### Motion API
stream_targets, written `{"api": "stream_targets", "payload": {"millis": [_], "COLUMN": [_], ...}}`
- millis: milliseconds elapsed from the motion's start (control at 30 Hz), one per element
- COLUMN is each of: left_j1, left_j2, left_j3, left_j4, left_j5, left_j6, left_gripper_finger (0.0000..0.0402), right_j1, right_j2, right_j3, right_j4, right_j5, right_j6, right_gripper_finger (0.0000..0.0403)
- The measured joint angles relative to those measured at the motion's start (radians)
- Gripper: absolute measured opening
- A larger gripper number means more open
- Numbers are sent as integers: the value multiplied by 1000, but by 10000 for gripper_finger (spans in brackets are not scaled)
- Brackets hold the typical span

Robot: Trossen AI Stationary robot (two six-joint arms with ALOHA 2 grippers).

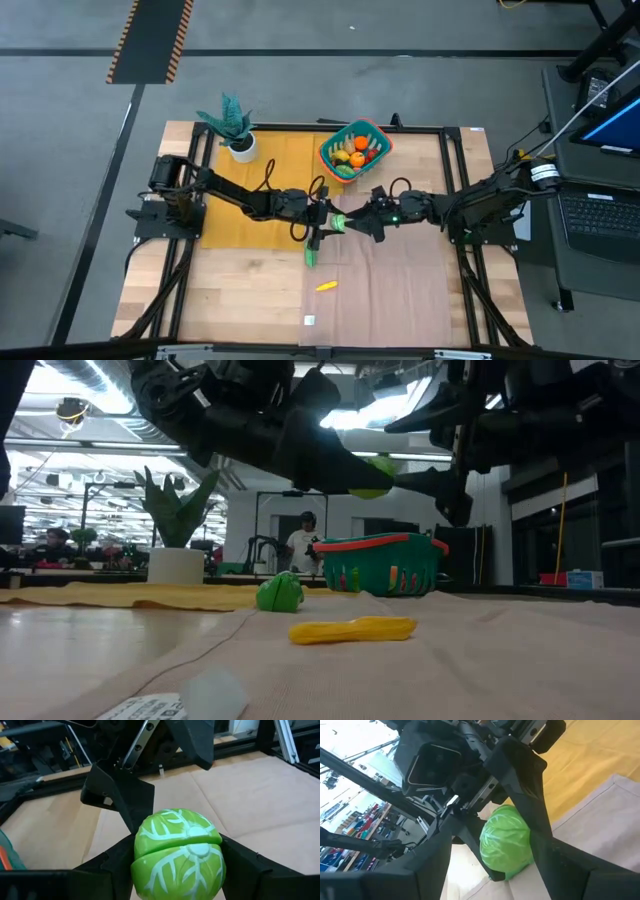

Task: Pick and placing Produce into tupperware
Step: Put the cabbage into the basket

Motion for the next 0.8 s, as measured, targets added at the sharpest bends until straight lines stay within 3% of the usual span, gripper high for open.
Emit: {"api": "stream_targets", "payload": {"millis": [633,800], "left_j1": [-8,-19], "left_j2": [0,-58], "left_j3": [-2,-1], "left_j4": [-36,-98], "left_j5": [-4,-6], "left_j6": [3,7], "left_gripper_finger": [218,218], "right_j1": [0,0], "right_j2": [65,64], "right_j3": [3,4], "right_j4": [44,66], "right_j5": [-14,-20], "right_j6": [17,-3], "right_gripper_finger": [271,271]}}
